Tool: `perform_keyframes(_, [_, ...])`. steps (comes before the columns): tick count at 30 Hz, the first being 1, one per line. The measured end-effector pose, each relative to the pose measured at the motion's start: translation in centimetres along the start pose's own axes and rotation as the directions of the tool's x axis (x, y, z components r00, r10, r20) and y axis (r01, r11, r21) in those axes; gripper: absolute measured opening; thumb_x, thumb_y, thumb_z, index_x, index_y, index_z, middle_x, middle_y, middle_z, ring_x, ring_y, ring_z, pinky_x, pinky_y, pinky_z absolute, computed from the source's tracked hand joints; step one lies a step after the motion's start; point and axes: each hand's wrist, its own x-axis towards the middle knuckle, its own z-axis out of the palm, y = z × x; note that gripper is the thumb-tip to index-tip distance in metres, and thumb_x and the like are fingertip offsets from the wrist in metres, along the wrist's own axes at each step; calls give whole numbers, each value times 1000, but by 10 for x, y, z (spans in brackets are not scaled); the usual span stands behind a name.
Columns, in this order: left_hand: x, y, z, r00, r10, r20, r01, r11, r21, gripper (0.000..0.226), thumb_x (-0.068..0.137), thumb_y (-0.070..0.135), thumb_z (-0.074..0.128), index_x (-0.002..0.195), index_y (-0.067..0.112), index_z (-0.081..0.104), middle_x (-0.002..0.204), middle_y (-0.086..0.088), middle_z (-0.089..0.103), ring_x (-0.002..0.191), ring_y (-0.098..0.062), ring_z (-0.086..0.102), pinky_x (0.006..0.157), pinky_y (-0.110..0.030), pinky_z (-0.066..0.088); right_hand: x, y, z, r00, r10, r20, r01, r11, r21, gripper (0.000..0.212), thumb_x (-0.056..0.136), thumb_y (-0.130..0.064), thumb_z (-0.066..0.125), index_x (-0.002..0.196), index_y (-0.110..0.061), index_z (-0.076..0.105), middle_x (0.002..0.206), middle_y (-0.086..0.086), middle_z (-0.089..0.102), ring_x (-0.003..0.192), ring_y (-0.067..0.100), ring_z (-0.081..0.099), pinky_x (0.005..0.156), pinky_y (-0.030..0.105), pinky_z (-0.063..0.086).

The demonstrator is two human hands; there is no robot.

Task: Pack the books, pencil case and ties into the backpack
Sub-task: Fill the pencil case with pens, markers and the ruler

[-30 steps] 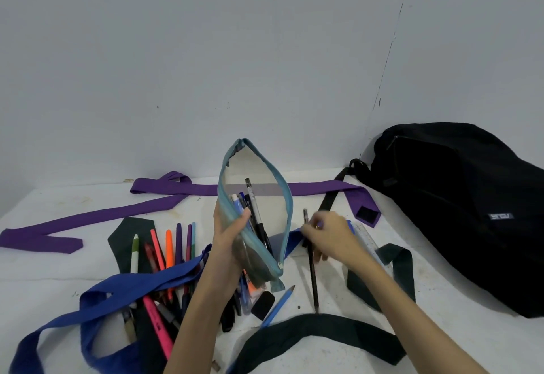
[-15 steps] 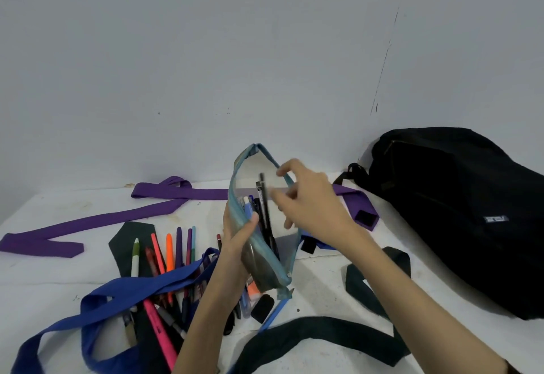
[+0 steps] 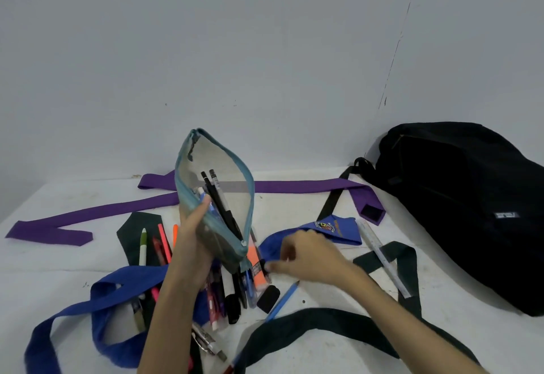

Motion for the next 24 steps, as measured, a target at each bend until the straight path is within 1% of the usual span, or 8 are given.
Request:
perform_keyframes(4, [-1, -1, -1, 1000, -1, 11, 1, 1000, 5, 65, 79, 36, 66, 138, 24, 42, 130, -8, 57, 119, -27, 54, 99, -45, 43, -1, -13, 29, 999, -33, 31, 40, 966, -255, 52, 75, -67, 59, 70, -17, 49, 66, 0, 49, 59, 14, 43, 55, 28, 32])
perform_keyframes(9, [0, -4, 2, 999, -30, 32, 30, 1000, 2, 75, 70, 39, 68, 139, 26, 41, 133, -8, 56, 119, -26, 55, 92, -42, 48, -2, -15, 26, 997, -51, 54, 62, 970, -235, 50, 73, -55, 68, 62, -17, 39, 61, -1, 40, 54, 14, 35, 50, 27, 26])
perform_keyframes(12, [0, -7, 3, 997, -60, 45, 60, 998, -5, 81, 66, 42, 72, 139, 26, 41, 132, -9, 55, 119, -27, 54, 84, -40, 51, 1, -10, 25, 990, -27, 140, 45, 991, -130, 43, 71, -46, 75, 81, -14, 47, 77, 2, 50, 67, 17, 43, 57, 29, 32])
perform_keyframes(16, [-3, -8, 8, 992, -99, 78, 100, 995, -4, 91, 58, 44, 79, 139, 24, 41, 134, -13, 54, 120, -31, 54, 99, -51, 45, 1, 2, 16, 980, -47, 195, -3, 969, 247, 29, 79, -17, 73, 88, -18, 45, 87, 4, 58, 69, 19, 58, 62, 31, 49])
perform_keyframes(18, [-4, -12, 11, 986, -128, 108, 131, 991, -14, 80, 66, 40, 74, 137, 22, 43, 129, -13, 58, 117, -30, 56, 100, -50, 44, 0, 9, -5, 998, -20, 62, -4, 932, 364, 22, 82, -14, 71, 86, -19, 49, 80, 2, 63, 58, 10, 59, 60, 27, 51])
perform_keyframes(20, [-7, -14, 16, 978, -153, 142, 156, 988, -9, 70, 72, 37, 71, 135, 21, 46, 126, -11, 60, 114, -28, 58, 99, -49, 45, -1, 13, -33, 976, 58, -209, 56, 865, 499, 18, 82, -16, 72, 80, -18, 54, 72, 3, 67, 50, 8, 57, 61, 32, 53])
perform_keyframes(22, [-10, -15, 21, 968, -191, 161, 190, 982, 22, 77, 68, 40, 75, 136, 20, 45, 127, -11, 60, 115, -29, 59, 99, -49, 44, -7, 8, -63, 873, 146, -466, 218, 736, 640, 16, 80, -11, 73, 77, -12, 57, 65, 5, 67, 45, 13, 53, 56, 37, 50])
perform_keyframes(24, [-12, -19, 27, 961, -223, 164, 216, 975, 59, 87, 60, 42, 77, 137, 19, 44, 125, -11, 62, 114, -28, 60, 95, -47, 47, -13, -3, -86, 791, 149, -594, 367, 662, 654, 17, 78, -8, 74, 74, -11, 58, 62, 4, 63, 42, 11, 51, 48, 29, 46])
